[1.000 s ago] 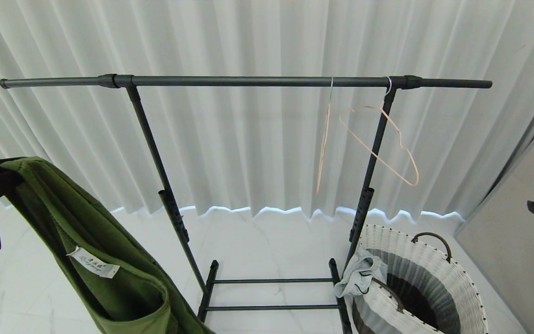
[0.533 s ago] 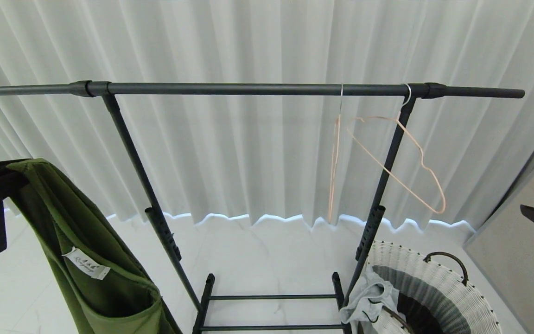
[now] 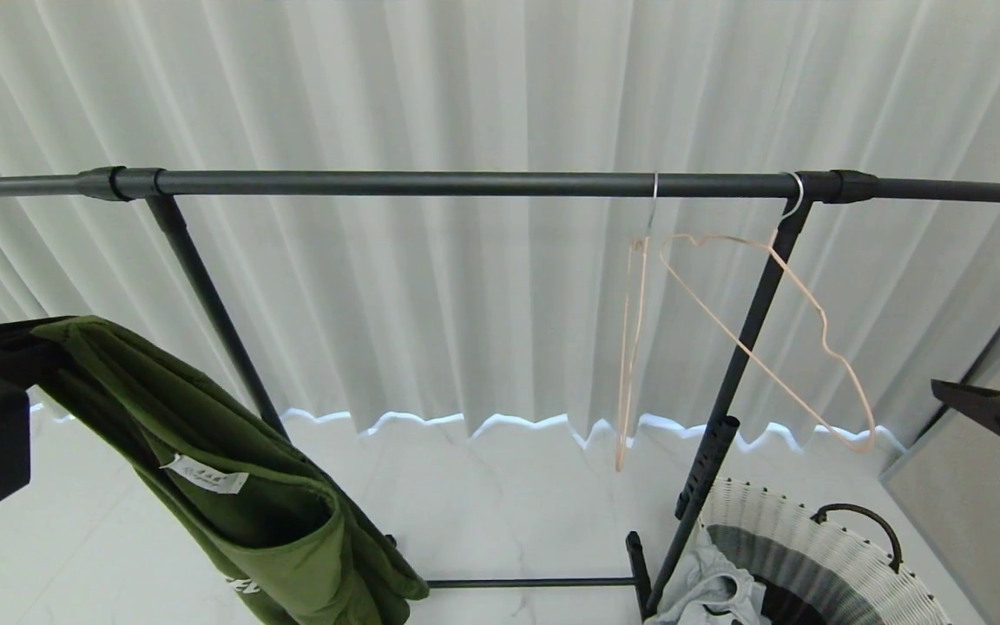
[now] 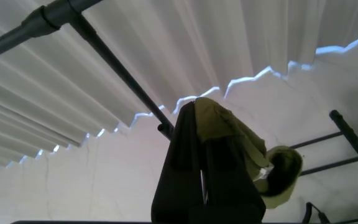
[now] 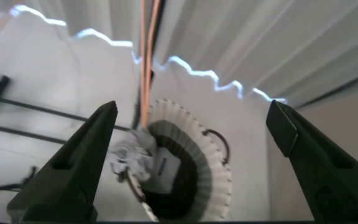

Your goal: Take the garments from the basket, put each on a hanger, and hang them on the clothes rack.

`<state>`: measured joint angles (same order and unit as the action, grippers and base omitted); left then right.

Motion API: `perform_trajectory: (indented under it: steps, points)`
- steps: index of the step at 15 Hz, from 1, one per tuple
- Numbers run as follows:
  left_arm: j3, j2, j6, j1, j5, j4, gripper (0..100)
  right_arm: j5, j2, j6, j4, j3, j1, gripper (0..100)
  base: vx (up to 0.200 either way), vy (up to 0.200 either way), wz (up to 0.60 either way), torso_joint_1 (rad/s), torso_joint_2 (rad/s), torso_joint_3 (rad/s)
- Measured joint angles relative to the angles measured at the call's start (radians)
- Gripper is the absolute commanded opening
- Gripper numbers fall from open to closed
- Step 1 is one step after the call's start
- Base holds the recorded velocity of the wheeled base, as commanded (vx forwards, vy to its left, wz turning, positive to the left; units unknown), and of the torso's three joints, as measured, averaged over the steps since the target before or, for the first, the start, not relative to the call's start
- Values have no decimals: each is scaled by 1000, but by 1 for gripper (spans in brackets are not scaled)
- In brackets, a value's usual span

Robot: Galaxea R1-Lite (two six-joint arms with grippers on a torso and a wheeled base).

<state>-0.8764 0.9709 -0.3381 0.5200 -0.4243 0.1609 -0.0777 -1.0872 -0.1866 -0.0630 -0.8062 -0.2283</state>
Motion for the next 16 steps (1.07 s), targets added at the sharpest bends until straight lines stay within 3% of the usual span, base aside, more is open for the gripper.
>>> perform_trajectory:
  steps: [3, 5, 11, 16]
  points:
    - [25, -2, 0, 0, 12, 1, 0, 48, -81, 11, 81, -11, 0, 100, 0, 0, 0, 0, 0, 0]
    - [31, -4, 0, 0, 70, 0, 0, 88, -153, 11, 117, -33, 0, 100, 0, 0, 0, 0, 0, 0]
    - [26, -4, 0, 0, 99, -1, 0, 174, -413, 37, 139, -204, 2, 100, 0, 0, 0, 0, 0, 0]
    - [28, -12, 0, 0, 99, -1, 0, 171, -577, 84, 133, -294, 3, 100, 0, 0, 0, 0, 0, 0]
